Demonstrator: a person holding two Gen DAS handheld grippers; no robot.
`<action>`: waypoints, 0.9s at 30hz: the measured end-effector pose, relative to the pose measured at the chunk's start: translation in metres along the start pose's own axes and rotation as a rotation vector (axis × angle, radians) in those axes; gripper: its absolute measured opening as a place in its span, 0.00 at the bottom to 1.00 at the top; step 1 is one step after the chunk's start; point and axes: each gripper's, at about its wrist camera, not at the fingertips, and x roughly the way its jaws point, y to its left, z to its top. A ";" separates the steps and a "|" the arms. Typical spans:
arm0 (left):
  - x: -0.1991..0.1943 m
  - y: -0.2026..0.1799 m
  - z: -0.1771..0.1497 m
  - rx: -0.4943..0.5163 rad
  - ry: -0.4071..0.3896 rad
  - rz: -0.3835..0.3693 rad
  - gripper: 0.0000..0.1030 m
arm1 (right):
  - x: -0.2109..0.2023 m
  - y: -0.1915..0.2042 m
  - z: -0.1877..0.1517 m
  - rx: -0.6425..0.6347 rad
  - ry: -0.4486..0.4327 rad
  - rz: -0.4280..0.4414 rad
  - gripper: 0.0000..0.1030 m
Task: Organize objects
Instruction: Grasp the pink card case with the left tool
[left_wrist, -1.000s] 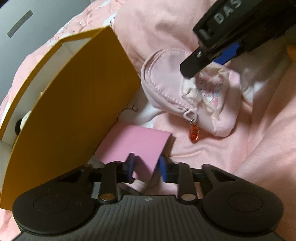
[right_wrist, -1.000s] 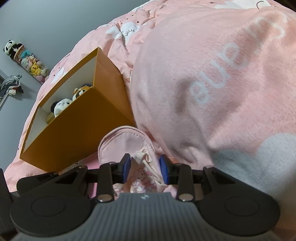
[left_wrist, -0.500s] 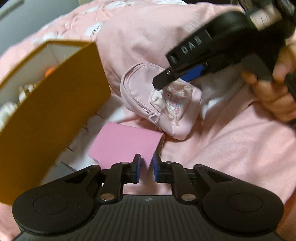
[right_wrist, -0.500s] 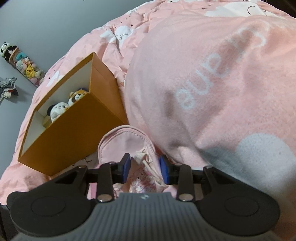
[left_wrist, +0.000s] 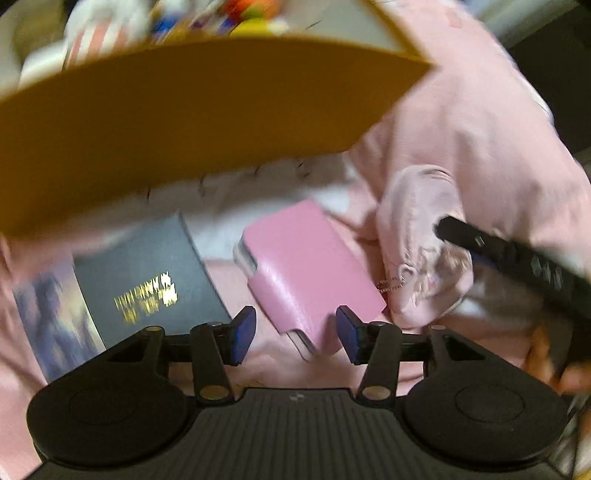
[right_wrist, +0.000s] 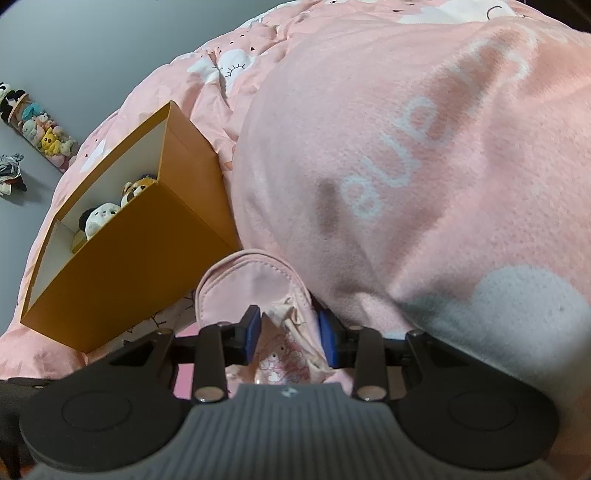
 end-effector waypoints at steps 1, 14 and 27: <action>0.003 0.003 0.003 -0.031 0.017 -0.006 0.56 | 0.001 0.000 0.000 -0.002 0.000 0.000 0.35; 0.030 0.001 0.007 -0.184 0.034 -0.017 0.57 | 0.009 0.003 0.002 -0.020 0.013 0.006 0.36; -0.007 -0.030 -0.004 -0.030 -0.154 0.011 0.25 | 0.012 0.005 0.005 -0.024 0.016 0.004 0.36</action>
